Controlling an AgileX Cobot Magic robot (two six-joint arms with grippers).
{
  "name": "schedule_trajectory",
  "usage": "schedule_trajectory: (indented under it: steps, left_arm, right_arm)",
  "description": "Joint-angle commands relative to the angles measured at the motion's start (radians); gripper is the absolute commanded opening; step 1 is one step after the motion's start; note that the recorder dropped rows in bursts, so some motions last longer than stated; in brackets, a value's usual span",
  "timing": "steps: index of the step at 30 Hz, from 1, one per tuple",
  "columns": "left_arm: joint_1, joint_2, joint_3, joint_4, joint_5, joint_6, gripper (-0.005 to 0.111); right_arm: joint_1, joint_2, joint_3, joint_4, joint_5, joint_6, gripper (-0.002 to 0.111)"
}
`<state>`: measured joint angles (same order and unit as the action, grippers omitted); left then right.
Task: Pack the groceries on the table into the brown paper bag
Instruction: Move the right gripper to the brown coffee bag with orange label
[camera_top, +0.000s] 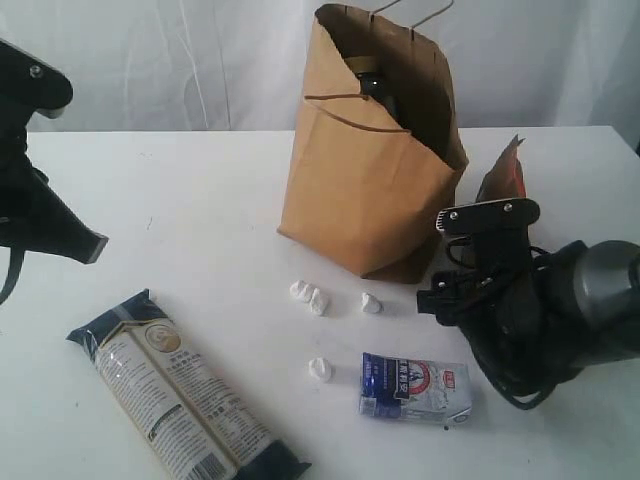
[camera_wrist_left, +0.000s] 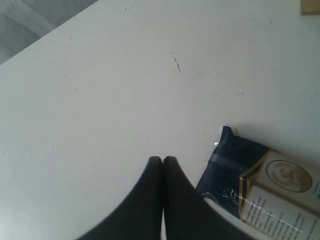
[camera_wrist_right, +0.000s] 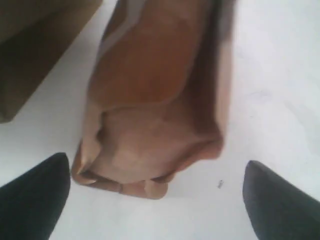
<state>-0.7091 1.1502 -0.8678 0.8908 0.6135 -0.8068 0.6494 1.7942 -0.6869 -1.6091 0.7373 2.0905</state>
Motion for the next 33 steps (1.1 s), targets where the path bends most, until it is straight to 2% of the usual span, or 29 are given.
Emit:
schedule_trajectory:
  steps: [1, 10, 17, 19, 24, 29, 31, 33]
  left_arm:
    - [-0.001, -0.01, 0.006, 0.011, 0.009, 0.002, 0.0]
    - [-0.001, -0.01, 0.006, 0.011, 0.007, 0.002, 0.0]
    - [-0.001, -0.01, 0.006, 0.009, 0.011, 0.002, 0.0]
    - [-0.001, -0.01, 0.006, 0.009, 0.011, 0.002, 0.0]
    - [-0.001, -0.01, 0.006, 0.009, 0.011, 0.002, 0.0]
    - [-0.001, -0.01, 0.006, 0.007, 0.011, 0.002, 0.0]
    - [-0.001, -0.01, 0.006, 0.004, 0.011, 0.002, 0.0]
    - [-0.001, -0.01, 0.006, -0.002, 0.011, 0.002, 0.0]
  right_arm:
    - [-0.003, 0.012, -0.016, -0.024, 0.035, 0.011, 0.086]
    - [-0.016, 0.138, -0.135, -0.097, 0.15, 0.011, 0.086]
    - [-0.033, 0.162, -0.143, -0.088, 0.089, 0.011, 0.086]
    - [-0.033, 0.162, -0.143, -0.077, 0.094, 0.011, 0.081]
    - [-0.044, 0.162, -0.139, -0.046, 0.158, 0.011, 0.061]
    - [-0.116, 0.162, -0.139, -0.092, 0.051, 0.011, 0.058]
    - [-0.146, 0.162, -0.139, -0.094, 0.023, 0.011, 0.049]
    - [-0.17, 0.162, -0.139, -0.092, 0.023, 0.011, 0.033]
